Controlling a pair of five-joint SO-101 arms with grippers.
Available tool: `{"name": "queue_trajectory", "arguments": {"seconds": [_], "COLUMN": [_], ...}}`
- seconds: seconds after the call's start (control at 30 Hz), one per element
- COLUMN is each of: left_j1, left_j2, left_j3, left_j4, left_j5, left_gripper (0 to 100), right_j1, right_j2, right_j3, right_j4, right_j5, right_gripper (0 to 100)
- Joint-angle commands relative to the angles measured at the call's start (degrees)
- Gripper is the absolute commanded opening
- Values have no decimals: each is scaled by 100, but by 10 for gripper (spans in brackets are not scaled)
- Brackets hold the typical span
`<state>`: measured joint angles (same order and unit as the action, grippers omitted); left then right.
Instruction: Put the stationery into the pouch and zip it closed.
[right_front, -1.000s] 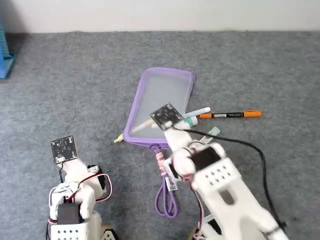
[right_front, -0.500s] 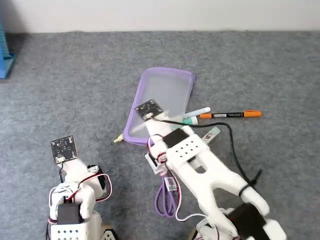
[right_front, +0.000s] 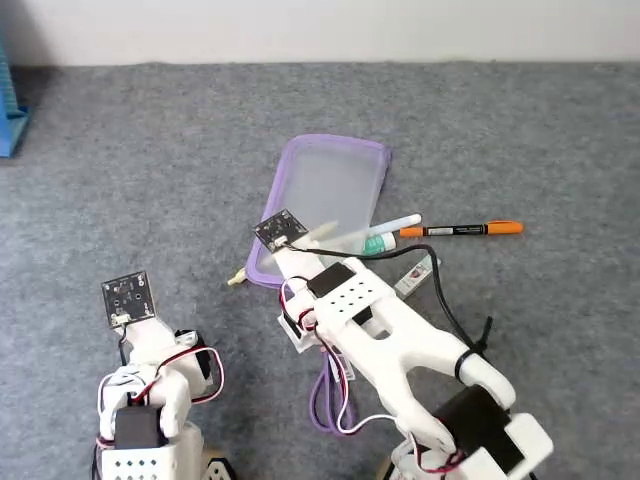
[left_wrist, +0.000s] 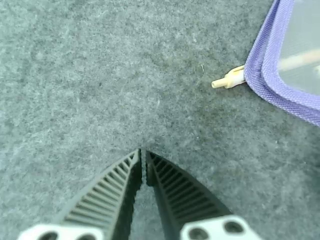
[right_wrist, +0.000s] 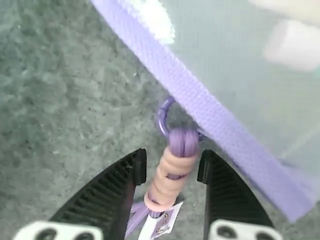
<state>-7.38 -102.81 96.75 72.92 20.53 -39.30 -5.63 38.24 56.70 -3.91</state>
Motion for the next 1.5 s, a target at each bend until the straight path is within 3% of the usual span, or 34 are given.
{"name": "queue_trajectory", "arguments": {"seconds": [0.0,0.4,0.7,1.47], "left_j1": [-9,-9,-9,-9], "left_j2": [-44,-44,-44,-44], "left_j3": [-31,-31,-31,-31], "left_j4": [-132,-132,-132,-132], "left_j5": [0,0,0,0], "left_gripper": [14,14,14,14], "right_j1": [-4,-4,-4,-4], "right_j2": [-22,-207,-479,-4], "right_j3": [-290,-299,-290,-290], "right_j4": [136,716,110,-48], "right_j5": [-18,-18,-18,-18], "right_gripper": [176,175,175,175]}}
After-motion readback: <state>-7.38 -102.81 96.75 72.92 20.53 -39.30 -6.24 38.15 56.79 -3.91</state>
